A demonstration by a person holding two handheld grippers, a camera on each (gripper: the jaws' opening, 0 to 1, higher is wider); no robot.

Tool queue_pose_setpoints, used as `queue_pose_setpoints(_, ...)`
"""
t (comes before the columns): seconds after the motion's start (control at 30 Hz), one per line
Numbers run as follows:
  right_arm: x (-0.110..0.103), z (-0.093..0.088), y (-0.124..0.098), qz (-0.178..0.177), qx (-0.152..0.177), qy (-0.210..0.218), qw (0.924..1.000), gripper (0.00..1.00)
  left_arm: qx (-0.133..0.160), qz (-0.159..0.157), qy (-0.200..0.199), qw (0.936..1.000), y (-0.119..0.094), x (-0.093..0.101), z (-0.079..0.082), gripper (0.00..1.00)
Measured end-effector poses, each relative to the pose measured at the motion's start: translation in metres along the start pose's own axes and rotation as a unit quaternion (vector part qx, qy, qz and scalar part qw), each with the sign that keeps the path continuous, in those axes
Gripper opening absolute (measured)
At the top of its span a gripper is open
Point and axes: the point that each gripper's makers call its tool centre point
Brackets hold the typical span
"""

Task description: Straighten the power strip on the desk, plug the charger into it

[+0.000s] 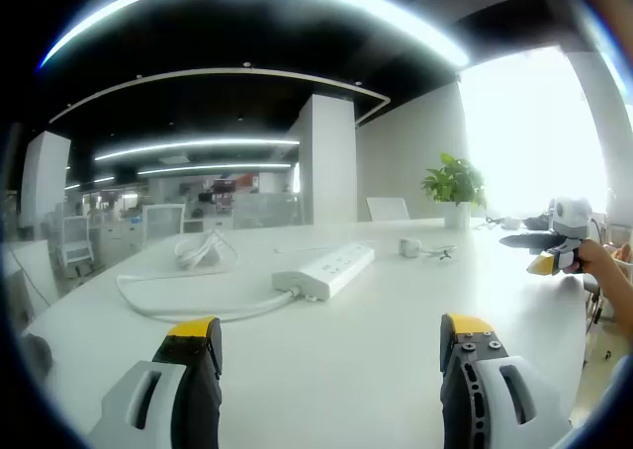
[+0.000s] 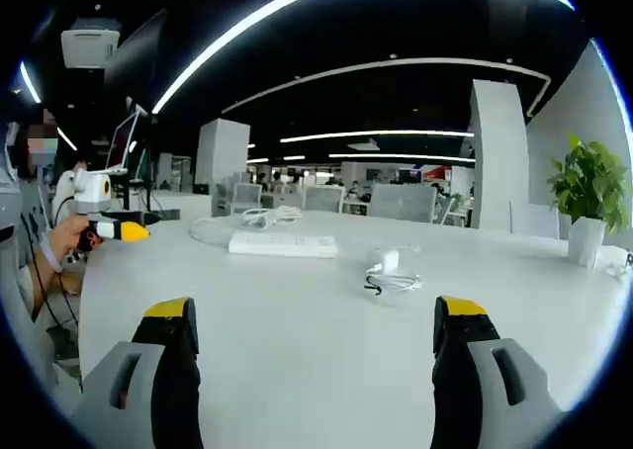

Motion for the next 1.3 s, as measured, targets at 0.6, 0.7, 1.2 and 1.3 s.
queue_pose_setpoints(0.6,-0.004,-0.006,-0.001,0.008,-0.005,0.006,0.9999,0.97,-0.004,0.006,-0.009,0.9999,-0.005,-0.009,-0.006,0.93)
queue_pose_setpoints(0.7,-0.003,-0.007,-0.001,0.006,-0.005,0.009,0.9999,0.97,-0.004,0.007,-0.009,0.9999,-0.005,-0.010,-0.006,0.93)
queue_pose_setpoints(1.2,-0.005,0.002,-0.007,0.006,0.003,-0.004,1.0000,0.94,-0.001,0.007,-0.011,0.9999,-0.006,-0.011,-0.006,0.93)
queue_pose_setpoints(1.3,-0.004,0.009,-0.009,0.005,0.007,-0.010,0.9999,0.93,-0.001,0.007,-0.012,0.9999,-0.007,-0.011,-0.006,0.93)
Point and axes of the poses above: the point that each gripper's makers call its tool centre point, and the gripper's own axes: y roughly forward along the fingers, x roughly to its right, z roughly out of its top, and after that the axes turned 6 degrees about -x, right-handed
